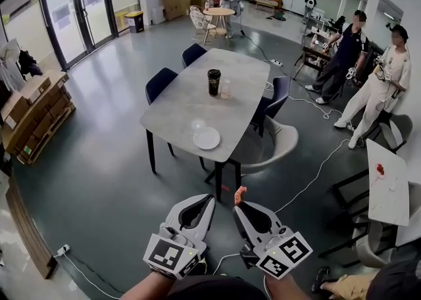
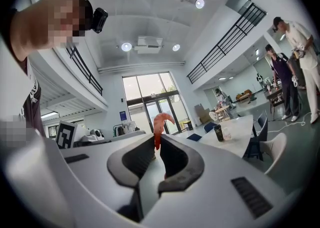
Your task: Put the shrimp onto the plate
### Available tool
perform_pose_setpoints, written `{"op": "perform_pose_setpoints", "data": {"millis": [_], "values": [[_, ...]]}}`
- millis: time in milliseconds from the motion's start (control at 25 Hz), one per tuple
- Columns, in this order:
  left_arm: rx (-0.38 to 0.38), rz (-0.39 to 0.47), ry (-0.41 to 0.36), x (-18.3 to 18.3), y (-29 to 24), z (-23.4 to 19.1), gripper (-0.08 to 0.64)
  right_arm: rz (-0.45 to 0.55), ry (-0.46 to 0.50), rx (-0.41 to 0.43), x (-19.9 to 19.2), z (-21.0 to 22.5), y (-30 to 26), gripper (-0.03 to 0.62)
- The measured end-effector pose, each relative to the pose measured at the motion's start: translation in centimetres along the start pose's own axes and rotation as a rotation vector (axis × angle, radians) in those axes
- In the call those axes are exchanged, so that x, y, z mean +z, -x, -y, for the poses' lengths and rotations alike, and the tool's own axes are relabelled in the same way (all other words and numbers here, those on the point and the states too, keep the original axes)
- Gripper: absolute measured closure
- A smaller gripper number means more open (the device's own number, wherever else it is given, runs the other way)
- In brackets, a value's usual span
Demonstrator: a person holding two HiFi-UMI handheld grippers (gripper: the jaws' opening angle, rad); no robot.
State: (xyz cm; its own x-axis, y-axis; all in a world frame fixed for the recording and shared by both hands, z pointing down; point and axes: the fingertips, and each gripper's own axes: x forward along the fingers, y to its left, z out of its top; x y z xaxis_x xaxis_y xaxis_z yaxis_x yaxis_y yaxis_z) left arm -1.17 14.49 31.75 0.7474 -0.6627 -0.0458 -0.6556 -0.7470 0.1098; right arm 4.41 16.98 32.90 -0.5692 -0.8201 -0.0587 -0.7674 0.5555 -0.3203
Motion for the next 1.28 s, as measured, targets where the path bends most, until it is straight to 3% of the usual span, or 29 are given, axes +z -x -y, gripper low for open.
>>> {"op": "perform_pose_setpoints", "data": {"millis": [440, 960, 1280], "values": [[-0.041, -0.020, 0.033, -0.2, -2.6, -9.8, 0.552, -0.019, 0.020, -0.071, -0.7, 1.8, -9.3, 0.555], [-0.015, -0.018, 0.047, -0.1, -6.0, -14.9, 0.552, -0.036, 0.013, -0.063, -0.1, 5.1, -15.0, 0.555], [0.014, -0.036, 0.029, -0.9, -11.4, -18.0, 0.552, -0.060, -0.015, -0.032, 0.4, 10.4, -19.1, 0.555]]}}
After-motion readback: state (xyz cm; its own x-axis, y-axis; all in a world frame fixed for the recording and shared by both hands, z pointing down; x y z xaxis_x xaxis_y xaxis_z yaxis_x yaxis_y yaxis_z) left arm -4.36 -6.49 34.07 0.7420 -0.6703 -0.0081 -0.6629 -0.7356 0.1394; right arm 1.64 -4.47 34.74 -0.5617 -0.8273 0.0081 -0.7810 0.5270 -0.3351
